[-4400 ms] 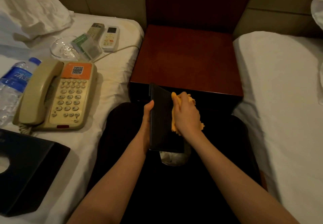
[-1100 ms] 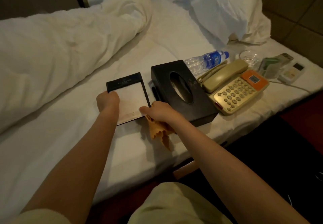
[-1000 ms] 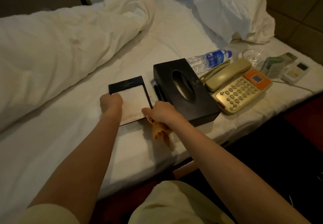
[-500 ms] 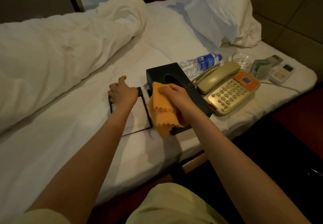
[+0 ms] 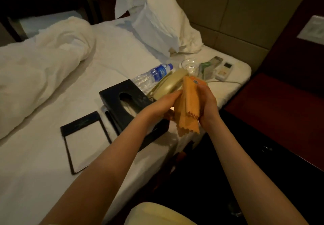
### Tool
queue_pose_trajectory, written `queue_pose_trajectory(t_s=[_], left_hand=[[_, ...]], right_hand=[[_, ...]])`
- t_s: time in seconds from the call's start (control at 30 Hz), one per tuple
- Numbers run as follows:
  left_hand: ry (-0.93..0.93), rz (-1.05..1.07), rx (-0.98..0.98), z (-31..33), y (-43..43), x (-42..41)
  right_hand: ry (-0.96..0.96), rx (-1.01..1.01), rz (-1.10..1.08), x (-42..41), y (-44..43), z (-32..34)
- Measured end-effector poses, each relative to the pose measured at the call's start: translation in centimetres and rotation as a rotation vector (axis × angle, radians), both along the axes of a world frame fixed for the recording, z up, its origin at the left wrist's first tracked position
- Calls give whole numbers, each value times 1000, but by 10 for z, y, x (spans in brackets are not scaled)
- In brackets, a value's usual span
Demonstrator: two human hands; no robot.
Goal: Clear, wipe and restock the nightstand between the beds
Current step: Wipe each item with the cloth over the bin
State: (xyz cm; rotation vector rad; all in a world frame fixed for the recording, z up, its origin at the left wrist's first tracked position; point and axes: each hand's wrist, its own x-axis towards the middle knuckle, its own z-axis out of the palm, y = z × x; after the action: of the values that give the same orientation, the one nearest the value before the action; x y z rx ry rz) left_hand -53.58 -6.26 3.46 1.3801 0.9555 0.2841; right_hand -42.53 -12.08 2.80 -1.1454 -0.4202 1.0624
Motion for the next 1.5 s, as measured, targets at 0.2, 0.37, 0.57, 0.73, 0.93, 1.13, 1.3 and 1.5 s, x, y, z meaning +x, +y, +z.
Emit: queue_pose_trajectory(t_s=[0.2, 0.37, 0.57, 0.73, 0.93, 1.13, 1.3, 1.5], left_hand=[[-117, -159, -207, -10, -22, 59], [-106, -273, -99, -14, -43, 105], [-183, -357, -46, -20, -66, 147], [-172, -339, 0, -27, -84, 181], [-146, -215, -129, -35, -102, 208], [-97, -240, -187, -38, -119, 227], [41, -235, -233, -43, -121, 238], [265, -690, -550, -53, -117, 222]], right_hand=[[51, -20, -151, 60, -37, -2], [-296, -54, -150, 112, -78, 0], [-400, -126, -175, 150, -133, -1], [-327, -175, -347, 166, -165, -9], [-345, -184, -328, 169, -190, -25], [-370, -293, -394, 171, -195, -36], [-239, -300, -564, 180, -206, -42], [-120, -149, -565, 185, -217, -42]])
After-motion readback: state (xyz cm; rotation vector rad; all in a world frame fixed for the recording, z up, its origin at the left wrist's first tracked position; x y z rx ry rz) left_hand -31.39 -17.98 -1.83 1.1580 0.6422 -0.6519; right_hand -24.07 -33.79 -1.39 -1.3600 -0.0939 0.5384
